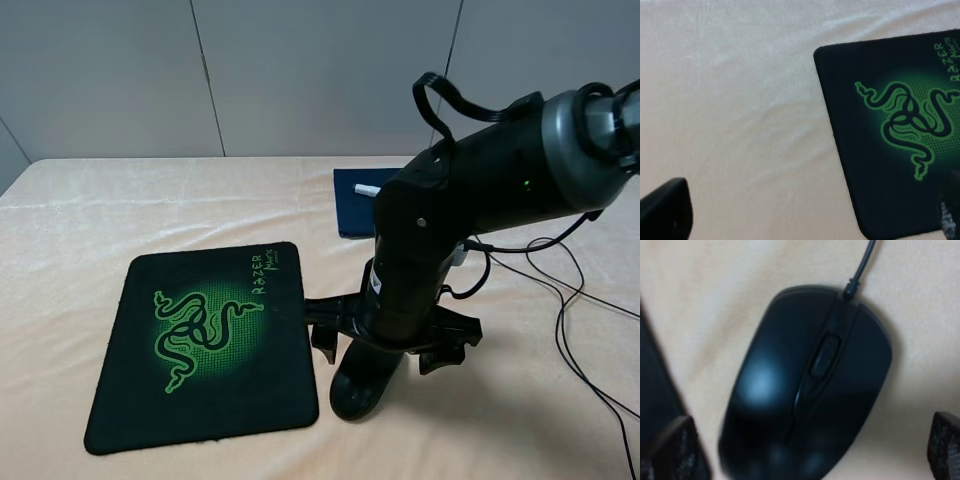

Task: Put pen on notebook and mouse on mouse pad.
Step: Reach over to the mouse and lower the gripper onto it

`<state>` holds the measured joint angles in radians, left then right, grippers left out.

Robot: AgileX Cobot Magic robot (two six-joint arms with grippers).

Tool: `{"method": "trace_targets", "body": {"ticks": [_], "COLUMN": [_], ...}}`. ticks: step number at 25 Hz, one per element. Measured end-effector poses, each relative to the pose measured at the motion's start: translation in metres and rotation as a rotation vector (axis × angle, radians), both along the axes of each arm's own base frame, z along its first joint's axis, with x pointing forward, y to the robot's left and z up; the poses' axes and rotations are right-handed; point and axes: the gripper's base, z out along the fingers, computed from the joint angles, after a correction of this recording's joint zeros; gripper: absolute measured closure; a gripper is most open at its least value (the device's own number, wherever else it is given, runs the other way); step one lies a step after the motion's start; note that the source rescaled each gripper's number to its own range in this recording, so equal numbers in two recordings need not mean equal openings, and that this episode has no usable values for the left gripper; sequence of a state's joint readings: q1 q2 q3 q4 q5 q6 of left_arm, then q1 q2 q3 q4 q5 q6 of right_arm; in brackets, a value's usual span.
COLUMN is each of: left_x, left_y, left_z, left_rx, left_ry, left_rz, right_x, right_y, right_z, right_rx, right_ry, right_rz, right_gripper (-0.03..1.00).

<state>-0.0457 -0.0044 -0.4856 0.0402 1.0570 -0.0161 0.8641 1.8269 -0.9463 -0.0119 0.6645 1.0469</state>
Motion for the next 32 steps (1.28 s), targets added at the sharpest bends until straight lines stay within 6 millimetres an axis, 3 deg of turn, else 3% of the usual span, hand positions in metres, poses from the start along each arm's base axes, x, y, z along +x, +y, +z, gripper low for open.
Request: {"method": "trace_targets", "body": {"ticks": [18,25,27,30,32], "left_x": [0.000,0.000,0.000,0.000,0.000], "left_y": [0.000,0.000,0.000,0.000,0.000], "left_z": [0.000,0.000,0.000,0.000,0.000], "left_rx": [0.000,0.001,0.001,0.001,0.001], "left_ry": [0.000,0.000,0.000,0.000,0.000], "left_rz": [0.000,0.000,0.000,0.000,0.000], "right_x": [0.004,0.005,0.005,0.004,0.004], "right_y": [0.004,0.004,0.004,0.004,0.004], "right_z": [-0.023,-0.024,-0.024,-0.024,-0.024], "right_rx": [-0.015,-0.022,-0.022,-0.026,-0.026], "right_ry": [-0.003,-0.007,-0.007,-0.003,-0.003], "right_rz": [0.035,0.087,0.093,0.093,0.093], "right_gripper": [-0.03,-0.03,0.07,0.41,0.39]}}
